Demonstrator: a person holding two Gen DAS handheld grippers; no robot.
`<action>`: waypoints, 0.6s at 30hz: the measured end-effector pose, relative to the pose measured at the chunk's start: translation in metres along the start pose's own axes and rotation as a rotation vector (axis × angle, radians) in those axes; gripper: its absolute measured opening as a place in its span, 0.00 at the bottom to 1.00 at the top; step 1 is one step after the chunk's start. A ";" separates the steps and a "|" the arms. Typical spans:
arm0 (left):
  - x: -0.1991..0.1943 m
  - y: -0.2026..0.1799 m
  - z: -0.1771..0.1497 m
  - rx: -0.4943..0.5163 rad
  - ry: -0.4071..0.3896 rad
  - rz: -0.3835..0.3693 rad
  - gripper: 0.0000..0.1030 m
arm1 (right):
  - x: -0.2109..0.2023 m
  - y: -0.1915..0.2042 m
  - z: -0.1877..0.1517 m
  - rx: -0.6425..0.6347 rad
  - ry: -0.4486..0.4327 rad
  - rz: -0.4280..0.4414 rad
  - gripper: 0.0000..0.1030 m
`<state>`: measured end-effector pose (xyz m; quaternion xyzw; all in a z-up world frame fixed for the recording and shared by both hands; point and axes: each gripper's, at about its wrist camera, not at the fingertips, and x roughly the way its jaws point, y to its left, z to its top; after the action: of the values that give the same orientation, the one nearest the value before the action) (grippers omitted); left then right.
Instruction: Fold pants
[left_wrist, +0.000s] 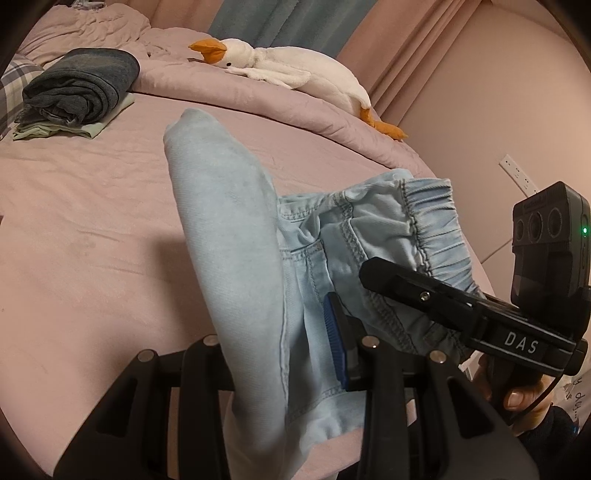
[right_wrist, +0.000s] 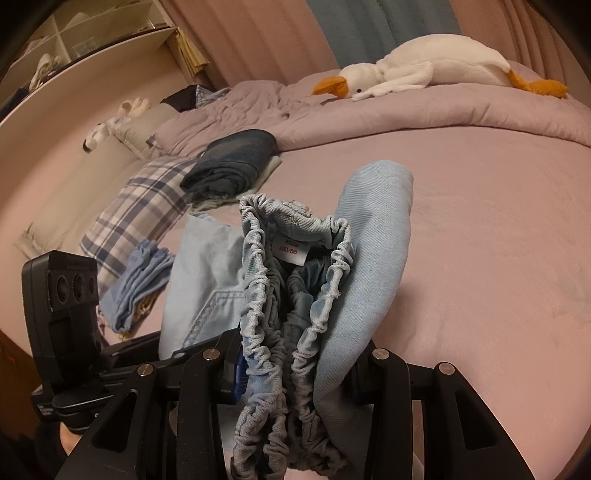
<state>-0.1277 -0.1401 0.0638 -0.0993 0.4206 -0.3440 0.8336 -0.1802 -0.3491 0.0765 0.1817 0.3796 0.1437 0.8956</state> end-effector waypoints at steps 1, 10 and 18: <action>0.001 0.000 0.001 0.000 0.000 0.001 0.32 | 0.001 0.001 0.001 -0.001 0.000 -0.001 0.41; 0.009 0.005 0.010 0.003 0.010 0.000 0.32 | 0.009 0.006 0.006 -0.001 -0.001 -0.019 0.41; 0.018 0.008 0.018 0.007 0.011 0.003 0.32 | 0.018 0.011 0.012 -0.001 -0.004 -0.039 0.41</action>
<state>-0.1026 -0.1479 0.0598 -0.0938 0.4239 -0.3448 0.8322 -0.1611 -0.3350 0.0776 0.1742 0.3813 0.1262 0.8991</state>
